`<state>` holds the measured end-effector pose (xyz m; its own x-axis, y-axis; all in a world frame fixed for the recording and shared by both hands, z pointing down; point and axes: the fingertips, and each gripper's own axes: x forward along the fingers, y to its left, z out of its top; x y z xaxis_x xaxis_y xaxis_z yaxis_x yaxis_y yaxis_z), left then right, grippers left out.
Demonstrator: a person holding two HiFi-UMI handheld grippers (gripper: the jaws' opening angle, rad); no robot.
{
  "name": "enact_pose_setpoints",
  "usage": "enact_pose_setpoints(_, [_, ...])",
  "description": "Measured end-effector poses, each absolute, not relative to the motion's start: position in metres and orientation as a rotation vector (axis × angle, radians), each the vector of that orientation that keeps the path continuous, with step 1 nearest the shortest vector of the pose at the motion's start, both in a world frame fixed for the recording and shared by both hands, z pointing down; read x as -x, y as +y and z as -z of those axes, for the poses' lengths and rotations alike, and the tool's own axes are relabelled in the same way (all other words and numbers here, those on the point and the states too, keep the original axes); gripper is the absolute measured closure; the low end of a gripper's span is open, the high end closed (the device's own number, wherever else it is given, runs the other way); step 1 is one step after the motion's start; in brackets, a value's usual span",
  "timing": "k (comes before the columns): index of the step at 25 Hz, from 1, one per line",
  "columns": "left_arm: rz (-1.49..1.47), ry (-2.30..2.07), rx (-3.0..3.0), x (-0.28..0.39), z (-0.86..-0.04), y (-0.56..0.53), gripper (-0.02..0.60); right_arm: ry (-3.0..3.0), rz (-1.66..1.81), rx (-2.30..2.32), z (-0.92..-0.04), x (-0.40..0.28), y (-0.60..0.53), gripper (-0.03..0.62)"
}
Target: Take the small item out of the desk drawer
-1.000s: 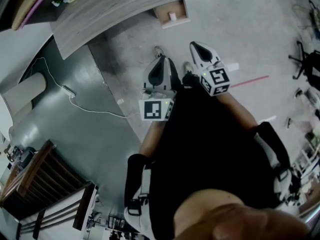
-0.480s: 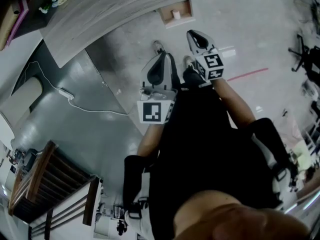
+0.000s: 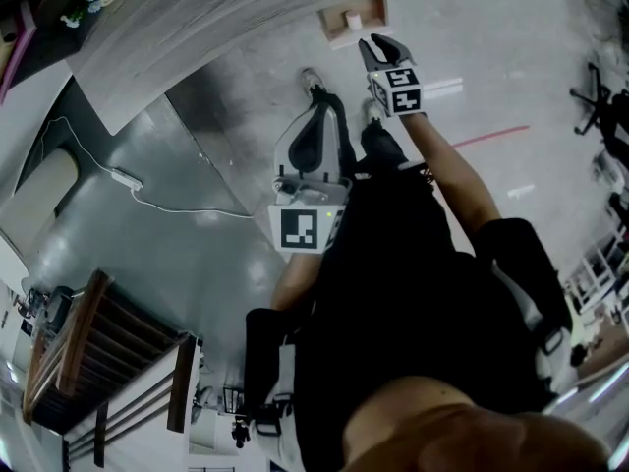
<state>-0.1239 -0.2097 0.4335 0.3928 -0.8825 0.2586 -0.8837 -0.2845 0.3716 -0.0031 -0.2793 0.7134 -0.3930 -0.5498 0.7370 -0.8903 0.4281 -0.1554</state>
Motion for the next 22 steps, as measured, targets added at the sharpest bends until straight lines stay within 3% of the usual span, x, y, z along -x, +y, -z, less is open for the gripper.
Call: enact_pose_setpoints(22, [-0.037,-1.515,-2.079,0.14,-0.494,-0.227,0.584,-1.745,-0.831,-1.103,-0.917,-0.015,-0.317,0.444])
